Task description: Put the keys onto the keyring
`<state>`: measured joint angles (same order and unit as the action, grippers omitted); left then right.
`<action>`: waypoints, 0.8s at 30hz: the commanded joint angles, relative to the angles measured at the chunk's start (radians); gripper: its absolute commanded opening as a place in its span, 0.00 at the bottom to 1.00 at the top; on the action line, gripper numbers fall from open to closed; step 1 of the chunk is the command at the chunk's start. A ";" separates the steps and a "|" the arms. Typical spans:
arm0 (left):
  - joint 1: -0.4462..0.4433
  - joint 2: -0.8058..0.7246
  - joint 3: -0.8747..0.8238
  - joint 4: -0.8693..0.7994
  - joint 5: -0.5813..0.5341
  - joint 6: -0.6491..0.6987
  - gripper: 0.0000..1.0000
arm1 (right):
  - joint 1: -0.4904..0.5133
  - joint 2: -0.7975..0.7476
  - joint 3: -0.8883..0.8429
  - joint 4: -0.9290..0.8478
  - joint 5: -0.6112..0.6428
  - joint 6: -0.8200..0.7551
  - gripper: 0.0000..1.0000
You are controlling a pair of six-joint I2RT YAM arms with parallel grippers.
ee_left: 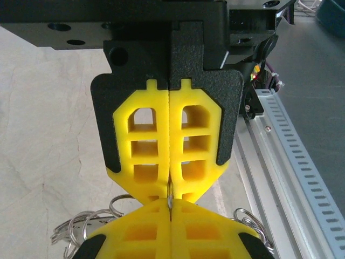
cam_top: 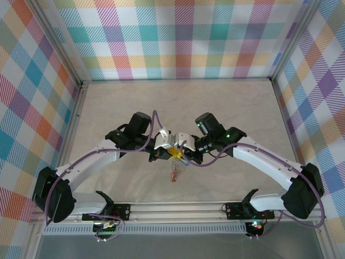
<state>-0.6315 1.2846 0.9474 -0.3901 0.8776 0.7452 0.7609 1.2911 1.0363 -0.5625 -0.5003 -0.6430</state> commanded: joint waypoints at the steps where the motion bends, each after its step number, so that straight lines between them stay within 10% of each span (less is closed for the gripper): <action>1: 0.005 -0.036 -0.017 0.001 0.003 -0.021 0.00 | 0.000 -0.044 0.011 0.057 -0.005 0.008 0.13; 24: 0.065 -0.124 -0.158 0.424 0.121 -0.283 0.00 | -0.051 -0.095 -0.074 0.114 -0.181 0.031 0.16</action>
<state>-0.5770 1.1824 0.7971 -0.0574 0.9653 0.4950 0.7094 1.1858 0.9741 -0.4706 -0.6132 -0.6029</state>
